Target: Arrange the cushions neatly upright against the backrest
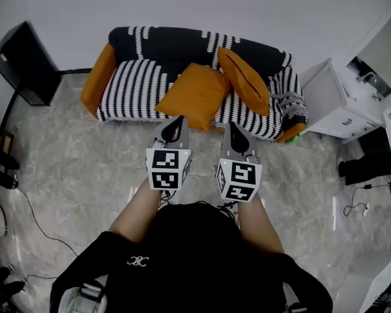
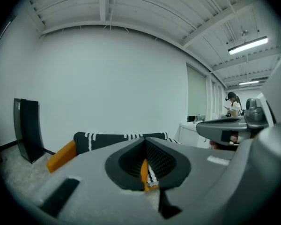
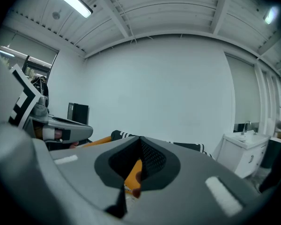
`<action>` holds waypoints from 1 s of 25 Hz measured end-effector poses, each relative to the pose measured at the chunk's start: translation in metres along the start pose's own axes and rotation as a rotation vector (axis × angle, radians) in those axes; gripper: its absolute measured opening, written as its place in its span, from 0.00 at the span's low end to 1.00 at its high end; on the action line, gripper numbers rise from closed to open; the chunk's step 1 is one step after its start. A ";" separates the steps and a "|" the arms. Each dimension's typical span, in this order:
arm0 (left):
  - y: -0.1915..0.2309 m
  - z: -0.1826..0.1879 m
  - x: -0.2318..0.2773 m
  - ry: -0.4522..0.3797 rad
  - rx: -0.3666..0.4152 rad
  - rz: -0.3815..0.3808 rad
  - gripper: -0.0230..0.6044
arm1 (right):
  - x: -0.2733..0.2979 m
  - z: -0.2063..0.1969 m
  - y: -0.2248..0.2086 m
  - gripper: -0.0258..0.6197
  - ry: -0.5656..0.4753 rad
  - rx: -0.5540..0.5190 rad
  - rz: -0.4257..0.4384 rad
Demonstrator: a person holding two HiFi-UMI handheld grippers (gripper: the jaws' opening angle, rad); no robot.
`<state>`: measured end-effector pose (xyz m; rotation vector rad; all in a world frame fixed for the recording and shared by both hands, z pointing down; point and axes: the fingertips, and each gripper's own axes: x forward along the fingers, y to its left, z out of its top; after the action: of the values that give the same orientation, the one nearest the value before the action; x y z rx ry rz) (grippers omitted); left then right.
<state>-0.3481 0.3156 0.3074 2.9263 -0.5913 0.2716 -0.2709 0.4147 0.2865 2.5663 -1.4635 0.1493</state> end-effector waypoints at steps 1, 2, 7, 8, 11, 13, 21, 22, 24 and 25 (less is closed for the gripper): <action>0.005 -0.003 -0.002 0.004 -0.008 0.000 0.05 | 0.001 -0.001 0.004 0.05 0.005 0.001 -0.001; 0.010 -0.005 -0.004 0.009 -0.018 -0.002 0.05 | 0.002 -0.003 0.008 0.05 0.010 0.002 -0.001; 0.029 -0.018 -0.002 0.035 -0.055 -0.001 0.05 | 0.009 -0.009 0.019 0.05 0.032 -0.004 -0.004; 0.030 -0.020 -0.001 0.040 -0.056 0.000 0.05 | 0.010 -0.010 0.019 0.05 0.035 -0.005 -0.003; 0.033 -0.023 0.003 0.047 -0.049 0.002 0.05 | 0.017 -0.012 0.019 0.05 0.039 -0.002 0.001; 0.037 -0.022 0.007 0.047 -0.043 0.005 0.05 | 0.024 -0.012 0.018 0.05 0.038 0.005 0.002; 0.050 -0.012 0.042 0.026 0.003 0.030 0.05 | 0.068 -0.004 0.003 0.05 0.004 -0.007 0.038; 0.052 -0.012 0.050 0.027 0.010 0.035 0.05 | 0.077 -0.004 0.000 0.05 -0.001 -0.006 0.046; 0.055 -0.011 0.070 0.029 0.025 0.047 0.05 | 0.098 -0.006 -0.008 0.05 -0.007 -0.003 0.061; 0.058 -0.010 0.081 0.029 0.029 0.055 0.05 | 0.110 -0.007 -0.012 0.05 -0.008 -0.003 0.070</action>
<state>-0.2991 0.2348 0.3397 2.9315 -0.6699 0.3315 -0.2044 0.3299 0.3114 2.5179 -1.5560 0.1462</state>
